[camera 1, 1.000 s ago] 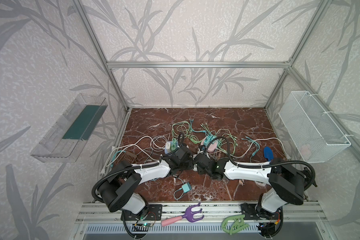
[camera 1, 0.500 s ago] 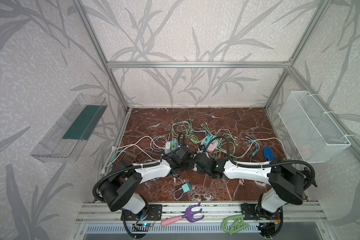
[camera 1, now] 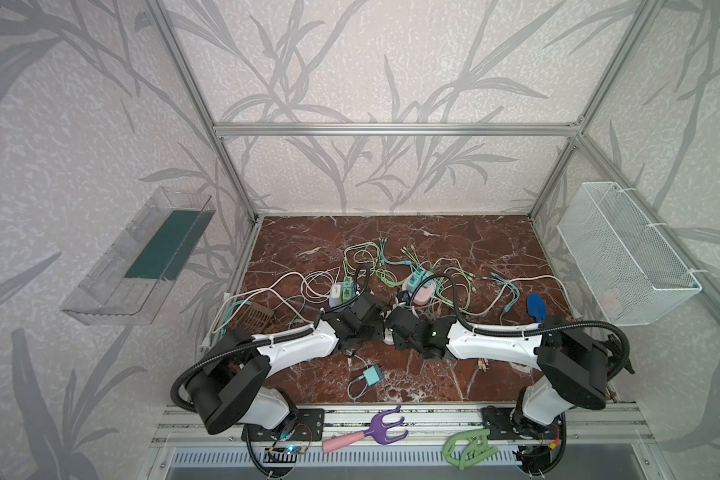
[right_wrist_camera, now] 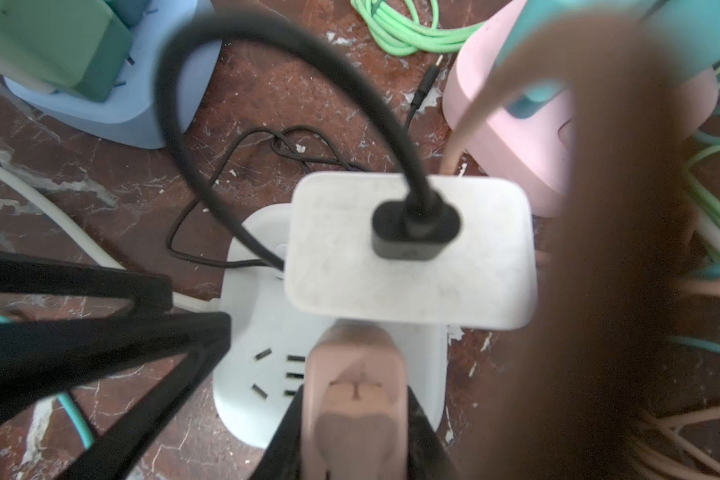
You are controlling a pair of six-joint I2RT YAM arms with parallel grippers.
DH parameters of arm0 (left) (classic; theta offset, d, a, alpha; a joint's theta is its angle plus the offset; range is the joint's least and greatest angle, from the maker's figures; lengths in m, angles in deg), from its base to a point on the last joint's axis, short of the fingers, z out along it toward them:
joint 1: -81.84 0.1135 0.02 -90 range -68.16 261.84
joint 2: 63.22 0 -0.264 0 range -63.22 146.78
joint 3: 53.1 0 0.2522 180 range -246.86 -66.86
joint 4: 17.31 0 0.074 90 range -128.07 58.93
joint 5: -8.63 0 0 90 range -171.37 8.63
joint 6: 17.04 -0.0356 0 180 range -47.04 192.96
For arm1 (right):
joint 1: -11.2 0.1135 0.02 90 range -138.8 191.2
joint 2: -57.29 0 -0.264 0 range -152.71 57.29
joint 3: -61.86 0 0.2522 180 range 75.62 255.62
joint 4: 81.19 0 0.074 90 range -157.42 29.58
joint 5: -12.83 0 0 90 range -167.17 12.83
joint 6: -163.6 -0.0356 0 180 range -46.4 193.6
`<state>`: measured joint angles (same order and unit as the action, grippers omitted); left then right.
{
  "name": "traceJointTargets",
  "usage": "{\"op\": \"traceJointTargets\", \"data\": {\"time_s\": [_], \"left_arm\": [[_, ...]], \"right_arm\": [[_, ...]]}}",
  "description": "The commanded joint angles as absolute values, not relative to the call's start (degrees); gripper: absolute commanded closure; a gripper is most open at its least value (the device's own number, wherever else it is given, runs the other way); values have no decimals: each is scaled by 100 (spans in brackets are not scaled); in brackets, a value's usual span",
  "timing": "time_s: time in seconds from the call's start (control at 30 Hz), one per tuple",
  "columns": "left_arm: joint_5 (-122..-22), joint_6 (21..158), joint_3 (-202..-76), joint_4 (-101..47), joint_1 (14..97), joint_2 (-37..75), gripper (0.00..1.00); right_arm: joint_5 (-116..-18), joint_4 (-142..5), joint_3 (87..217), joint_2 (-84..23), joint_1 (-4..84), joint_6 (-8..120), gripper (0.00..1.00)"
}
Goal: Pull the plug off the socket
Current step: 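Close the right gripper on the pink adapter while the left gripper holds the strip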
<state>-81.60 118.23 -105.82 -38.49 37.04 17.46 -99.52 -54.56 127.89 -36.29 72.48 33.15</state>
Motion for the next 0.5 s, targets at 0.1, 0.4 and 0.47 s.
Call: {"op": "traceJointTargets", "data": {"time_s": [0.1, 0.4, 0.47], "left_arm": [[-8372, 11411, -10710, -4183, 3797, 1504, 56], [-7890, 11341, -10862, -3984, 3815, 2046, 57], [-7859, 11347, -10872, -3905, 3822, 2121, 57]], "right_arm": [[-10095, -5524, 12731, -3495, 7255, 3251, 83], [-9928, -5588, 12655, -3394, 7255, 3242, 82], [-9873, -5647, 12627, -3386, 7253, 3248, 82]]}}
